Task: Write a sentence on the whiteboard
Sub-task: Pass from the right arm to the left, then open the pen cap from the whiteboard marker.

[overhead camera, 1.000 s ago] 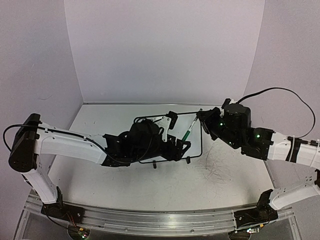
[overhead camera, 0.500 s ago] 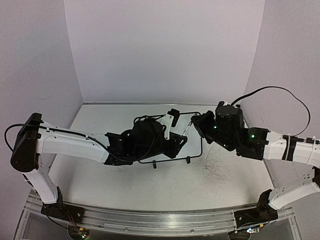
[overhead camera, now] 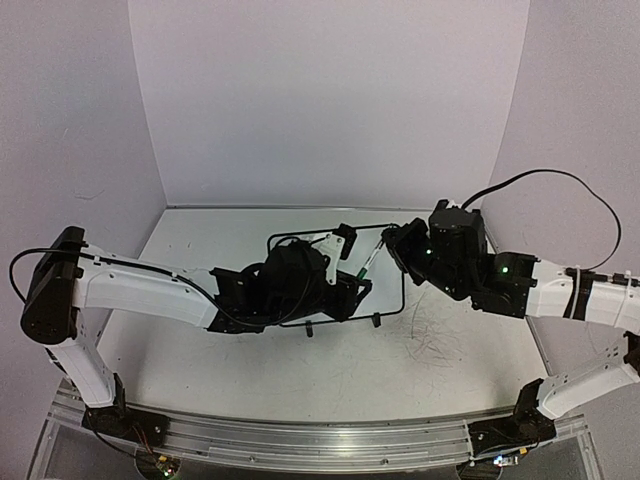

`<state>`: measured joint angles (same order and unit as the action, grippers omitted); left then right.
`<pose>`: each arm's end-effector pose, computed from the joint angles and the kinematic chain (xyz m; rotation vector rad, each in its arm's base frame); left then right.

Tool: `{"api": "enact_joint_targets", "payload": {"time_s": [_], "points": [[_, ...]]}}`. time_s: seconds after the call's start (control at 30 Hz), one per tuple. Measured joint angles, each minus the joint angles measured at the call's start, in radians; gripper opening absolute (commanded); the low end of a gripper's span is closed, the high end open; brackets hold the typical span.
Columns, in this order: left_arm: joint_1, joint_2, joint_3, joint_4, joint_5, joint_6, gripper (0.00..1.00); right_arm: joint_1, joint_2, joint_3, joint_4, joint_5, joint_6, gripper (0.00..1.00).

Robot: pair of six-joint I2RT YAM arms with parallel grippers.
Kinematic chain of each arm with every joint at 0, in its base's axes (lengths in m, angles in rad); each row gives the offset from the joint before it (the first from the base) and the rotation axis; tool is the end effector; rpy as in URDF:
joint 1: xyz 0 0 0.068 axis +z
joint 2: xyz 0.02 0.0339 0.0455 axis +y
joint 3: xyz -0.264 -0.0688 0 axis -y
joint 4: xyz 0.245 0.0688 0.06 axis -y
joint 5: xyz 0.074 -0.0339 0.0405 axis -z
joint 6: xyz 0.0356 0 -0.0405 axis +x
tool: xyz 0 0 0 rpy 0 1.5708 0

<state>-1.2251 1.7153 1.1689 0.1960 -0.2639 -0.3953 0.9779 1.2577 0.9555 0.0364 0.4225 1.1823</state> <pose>0.1444 -0.3735 0.2615 0.6335 1.8967 -0.8264 0.1759 0.2350 0.3211 0.5145 1.8988 1.1122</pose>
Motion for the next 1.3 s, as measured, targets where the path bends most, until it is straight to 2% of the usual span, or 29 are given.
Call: {"api": "enact_joint_targets", "payload": {"time_s": [0.33, 0.37, 0.4, 0.43, 0.47, 0.53, 0.57, 0.6, 0.87, 1.07, 1.2, 1.3], "points": [[-0.001, -0.002, 0.000, -0.043, -0.005, 0.012, 0.09, 0.004, 0.023, 0.008, 0.000, 0.000, -0.008, 0.00], [-0.001, -0.003, 0.000, -0.044, -0.006, 0.012, 0.05, 0.005, 0.026, 0.011, 0.000, -0.001, -0.011, 0.04], [-0.001, -0.005, 0.001, -0.046, -0.005, 0.013, 0.01, 0.005, 0.030, 0.015, 0.000, -0.003, -0.016, 0.10], [-0.002, -0.006, 0.001, -0.050, -0.004, 0.018, 0.00, 0.005, 0.032, 0.018, 0.000, -0.006, -0.022, 0.25], [-0.002, -0.009, 0.002, -0.055, -0.003, 0.023, 0.00, 0.005, 0.035, 0.020, 0.000, -0.010, -0.034, 0.42], [-0.002, -0.017, 0.001, -0.073, -0.002, 0.031, 0.00, 0.006, 0.037, 0.024, -0.002, -0.021, -0.081, 0.83], [0.001, -0.023, 0.001, -0.084, 0.001, 0.033, 0.00, 0.005, 0.037, 0.028, -0.004, -0.029, -0.123, 0.95], [0.004, -0.032, 0.001, -0.095, 0.007, 0.035, 0.00, 0.005, 0.037, 0.032, -0.007, -0.039, -0.167, 0.98], [0.127, -0.168, -0.065, -0.142, 0.222, 0.069, 0.00, -0.033, 0.026, 0.038, -0.035, -0.115, -0.628, 0.98], [0.179, -0.232, -0.105, -0.213, 0.365, 0.121, 0.00, -0.257, -0.084, 0.003, -0.080, -0.256, -0.795, 0.98], [0.176, -0.257, -0.117, -0.253, 0.442, 0.160, 0.00, -0.275, -0.180, 0.001, -0.086, -0.336, -0.876, 0.98], [0.174, -0.264, -0.117, -0.276, 0.494, 0.199, 0.00, -0.281, -0.192, 0.032, -0.119, -0.448, -0.940, 0.98]]}}
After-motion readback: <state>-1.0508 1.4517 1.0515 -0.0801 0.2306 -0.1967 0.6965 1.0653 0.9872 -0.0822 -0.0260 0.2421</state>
